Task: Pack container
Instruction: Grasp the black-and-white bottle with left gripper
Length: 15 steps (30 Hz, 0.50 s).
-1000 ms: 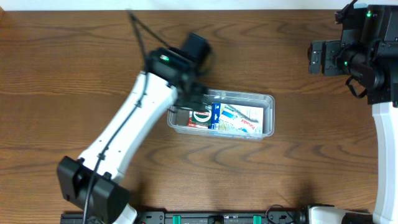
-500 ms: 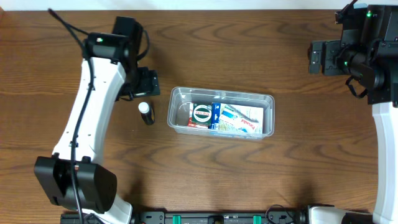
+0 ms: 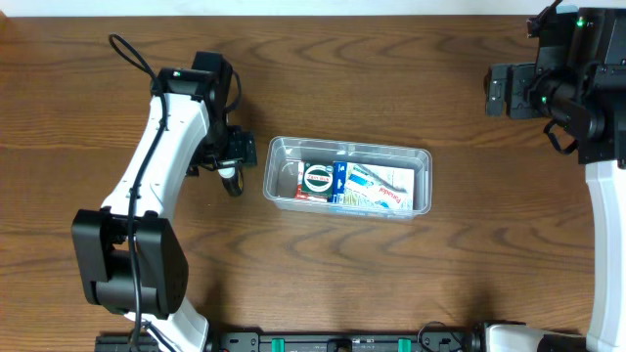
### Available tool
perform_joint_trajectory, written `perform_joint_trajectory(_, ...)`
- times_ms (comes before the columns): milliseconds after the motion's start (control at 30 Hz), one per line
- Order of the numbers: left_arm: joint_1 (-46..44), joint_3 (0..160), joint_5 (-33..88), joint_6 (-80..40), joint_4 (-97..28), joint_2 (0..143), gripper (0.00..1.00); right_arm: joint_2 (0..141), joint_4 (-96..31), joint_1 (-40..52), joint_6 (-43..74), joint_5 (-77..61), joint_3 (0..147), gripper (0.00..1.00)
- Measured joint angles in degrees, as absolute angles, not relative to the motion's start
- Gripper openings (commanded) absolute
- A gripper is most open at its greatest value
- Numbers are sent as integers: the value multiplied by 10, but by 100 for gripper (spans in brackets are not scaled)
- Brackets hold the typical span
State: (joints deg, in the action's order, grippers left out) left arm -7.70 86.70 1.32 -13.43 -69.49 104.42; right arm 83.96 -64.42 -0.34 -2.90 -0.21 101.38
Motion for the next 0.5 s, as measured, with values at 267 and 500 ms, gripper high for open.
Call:
perform_joint_trajectory(267, -77, 848, 13, -134, -676, 1064, 83, 840, -644, -3, -29, -2, 1014, 99)
perform_joint_trajectory(500, -77, 848, 13, -131, -670, 1070, 62, 840, -644, -3, -29, -2, 1014, 99)
